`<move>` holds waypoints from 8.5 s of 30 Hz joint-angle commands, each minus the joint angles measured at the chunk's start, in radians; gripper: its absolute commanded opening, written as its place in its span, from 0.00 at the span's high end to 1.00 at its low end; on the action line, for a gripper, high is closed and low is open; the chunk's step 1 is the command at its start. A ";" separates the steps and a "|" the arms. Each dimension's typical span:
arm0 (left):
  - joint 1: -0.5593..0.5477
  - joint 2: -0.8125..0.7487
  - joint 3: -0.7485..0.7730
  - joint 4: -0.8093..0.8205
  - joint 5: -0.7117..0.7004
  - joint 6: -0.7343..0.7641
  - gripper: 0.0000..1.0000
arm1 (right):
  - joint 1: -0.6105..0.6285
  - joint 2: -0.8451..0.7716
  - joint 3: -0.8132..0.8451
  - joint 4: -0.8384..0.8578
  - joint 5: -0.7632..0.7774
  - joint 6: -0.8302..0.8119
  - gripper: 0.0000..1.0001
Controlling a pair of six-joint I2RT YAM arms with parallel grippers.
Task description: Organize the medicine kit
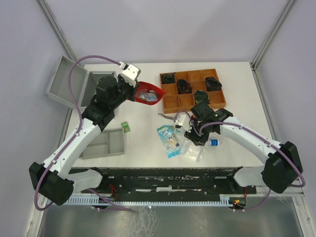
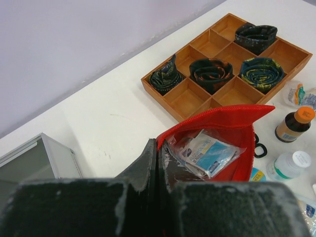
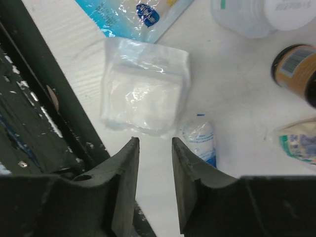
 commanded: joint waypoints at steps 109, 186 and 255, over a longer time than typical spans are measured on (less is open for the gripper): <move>-0.033 0.014 -0.115 0.191 0.599 -0.285 0.97 | 0.049 0.265 0.836 0.000 -0.175 0.135 0.98; 0.020 0.133 -0.072 0.315 0.678 -0.993 0.97 | 0.181 0.163 0.496 0.194 0.272 0.086 0.60; 0.020 0.063 -0.130 0.285 0.615 -0.673 0.97 | -0.003 0.140 0.603 0.145 -0.074 0.218 0.99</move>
